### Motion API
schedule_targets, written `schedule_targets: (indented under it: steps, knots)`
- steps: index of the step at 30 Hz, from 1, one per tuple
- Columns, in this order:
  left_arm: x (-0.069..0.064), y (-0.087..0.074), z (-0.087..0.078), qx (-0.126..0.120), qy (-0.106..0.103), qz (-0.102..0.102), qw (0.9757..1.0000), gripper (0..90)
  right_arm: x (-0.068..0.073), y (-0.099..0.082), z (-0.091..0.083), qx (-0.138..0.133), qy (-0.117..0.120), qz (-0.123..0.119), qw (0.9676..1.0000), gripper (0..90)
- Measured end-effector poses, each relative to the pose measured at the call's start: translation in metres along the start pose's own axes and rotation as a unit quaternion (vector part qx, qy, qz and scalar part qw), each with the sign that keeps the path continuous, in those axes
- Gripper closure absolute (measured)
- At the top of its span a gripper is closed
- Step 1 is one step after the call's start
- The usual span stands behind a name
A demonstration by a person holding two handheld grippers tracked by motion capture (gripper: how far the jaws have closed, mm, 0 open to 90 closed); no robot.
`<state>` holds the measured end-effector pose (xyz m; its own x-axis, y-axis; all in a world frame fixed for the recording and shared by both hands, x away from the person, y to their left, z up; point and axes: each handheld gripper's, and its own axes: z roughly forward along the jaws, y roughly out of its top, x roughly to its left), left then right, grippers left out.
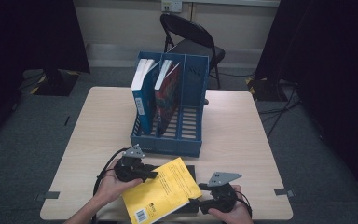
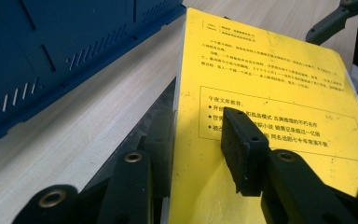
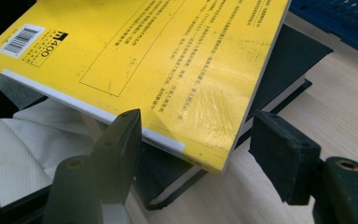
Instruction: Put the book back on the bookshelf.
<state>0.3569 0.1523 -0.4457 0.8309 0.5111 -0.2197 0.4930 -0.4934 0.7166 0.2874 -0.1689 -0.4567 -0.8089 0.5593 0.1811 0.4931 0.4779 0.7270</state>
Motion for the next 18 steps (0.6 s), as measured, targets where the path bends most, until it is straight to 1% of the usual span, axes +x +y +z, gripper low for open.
schedule_targets:
  steps: [3, 5, 6, 7, 9, 11, 12, 14, 16, 17, 18]
  knots:
    - [0.002, -0.003, 0.000, -0.011, -0.005, -0.014, 0.9998, 65.2, 0.000, 0.001, 0.000, 0.001, 0.000, -0.010, 1.0000, 34.8]
    - [-0.001, -0.004, -0.001, -0.012, 0.006, -0.021, 0.9997, 65.3, -0.001, 0.001, 0.000, 0.000, 0.004, -0.011, 0.9999, 36.6]
    - [-0.001, -0.004, -0.002, -0.006, 0.009, -0.021, 0.9997, 65.4, -0.002, 0.001, 0.001, -0.002, 0.007, -0.010, 0.9999, 39.3]
    - [-0.001, -0.004, -0.003, -0.005, 0.012, -0.020, 0.9997, 65.5, -0.002, 0.002, 0.001, -0.001, 0.006, -0.012, 0.9999, 40.0]
    - [-0.001, -0.005, -0.004, -0.006, 0.016, -0.024, 0.9996, 65.6, -0.002, 0.004, 0.001, -0.004, -0.008, -0.018, 0.9998, 41.2]
    - [-0.003, -0.007, -0.006, -0.009, 0.021, -0.025, 0.9994, 65.6, -0.005, 0.005, 0.002, -0.005, -0.005, -0.015, 0.9999, 42.2]
    - [-0.002, -0.009, -0.007, -0.010, 0.021, -0.029, 0.9993, 65.6, -0.006, 0.005, 0.002, -0.006, -0.006, -0.014, 0.9999, 43.2]
    - [-0.002, -0.012, -0.011, -0.008, 0.019, -0.034, 0.9992, 65.5, -0.007, 0.007, 0.003, -0.010, -0.022, -0.015, 0.9996, 45.2]
    - [-0.002, -0.015, -0.015, -0.004, 0.015, -0.045, 0.9989, 65.4, -0.009, 0.010, 0.004, -0.013, -0.032, -0.012, 0.9993, 46.6]
    - [-0.004, -0.017, -0.018, -0.002, 0.020, -0.048, 0.9987, 65.5, -0.011, 0.011, 0.005, -0.014, -0.035, -0.007, 0.9993, 46.7]
    - [-0.006, -0.018, -0.019, 0.000, 0.025, -0.046, 0.9986, 65.4, -0.014, 0.013, 0.006, -0.013, -0.038, -0.005, 0.9992, 46.8]
